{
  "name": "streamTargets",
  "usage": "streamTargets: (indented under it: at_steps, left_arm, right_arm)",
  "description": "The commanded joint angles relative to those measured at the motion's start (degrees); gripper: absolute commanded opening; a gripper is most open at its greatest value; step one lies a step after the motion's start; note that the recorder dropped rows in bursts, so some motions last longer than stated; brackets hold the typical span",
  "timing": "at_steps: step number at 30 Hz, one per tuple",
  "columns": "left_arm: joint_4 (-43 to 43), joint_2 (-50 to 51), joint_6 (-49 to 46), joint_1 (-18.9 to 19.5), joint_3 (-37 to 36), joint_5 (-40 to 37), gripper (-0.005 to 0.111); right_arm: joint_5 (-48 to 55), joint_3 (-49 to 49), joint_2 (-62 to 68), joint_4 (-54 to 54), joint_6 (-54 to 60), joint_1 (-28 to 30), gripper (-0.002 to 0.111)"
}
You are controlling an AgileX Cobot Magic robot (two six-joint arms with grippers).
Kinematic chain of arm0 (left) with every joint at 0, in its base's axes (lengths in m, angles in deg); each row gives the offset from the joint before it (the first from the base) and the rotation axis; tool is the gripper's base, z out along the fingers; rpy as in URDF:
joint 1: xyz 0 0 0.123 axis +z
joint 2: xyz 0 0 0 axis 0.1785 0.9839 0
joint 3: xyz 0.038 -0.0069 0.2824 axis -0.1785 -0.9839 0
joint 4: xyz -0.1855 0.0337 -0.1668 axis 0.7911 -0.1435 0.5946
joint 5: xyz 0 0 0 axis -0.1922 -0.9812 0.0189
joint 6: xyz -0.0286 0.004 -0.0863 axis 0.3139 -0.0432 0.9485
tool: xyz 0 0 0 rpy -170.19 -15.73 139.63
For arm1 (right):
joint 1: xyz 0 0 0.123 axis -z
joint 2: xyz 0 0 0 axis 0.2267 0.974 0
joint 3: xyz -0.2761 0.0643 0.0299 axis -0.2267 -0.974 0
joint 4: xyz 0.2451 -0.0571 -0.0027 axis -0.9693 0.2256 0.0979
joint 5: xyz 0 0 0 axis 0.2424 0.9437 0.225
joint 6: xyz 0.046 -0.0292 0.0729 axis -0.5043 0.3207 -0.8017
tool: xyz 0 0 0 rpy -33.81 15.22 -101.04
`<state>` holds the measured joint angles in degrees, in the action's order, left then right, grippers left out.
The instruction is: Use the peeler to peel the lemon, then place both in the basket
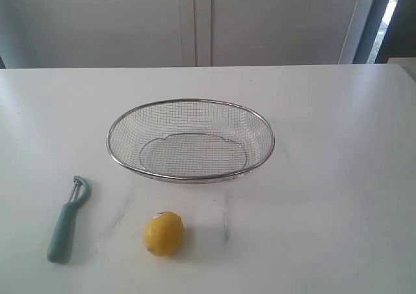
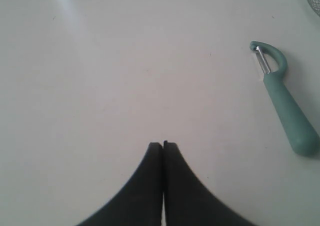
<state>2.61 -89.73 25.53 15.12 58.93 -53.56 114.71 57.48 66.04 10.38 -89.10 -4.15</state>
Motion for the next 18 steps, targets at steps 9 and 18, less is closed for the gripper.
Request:
streamTargets:
  at_steps: [9,18]
  left_arm:
    - [0.5,-0.3,0.4,0.2,-0.4,-0.6,0.000]
    - [0.5,-0.3,0.4,0.2,-0.4,-0.6,0.000]
  right_arm:
    - [-1.0,0.4,0.2,-0.6,-0.8,0.2,0.000]
    - [-1.2,0.4,0.2,-0.6,-0.8,0.2,0.000]
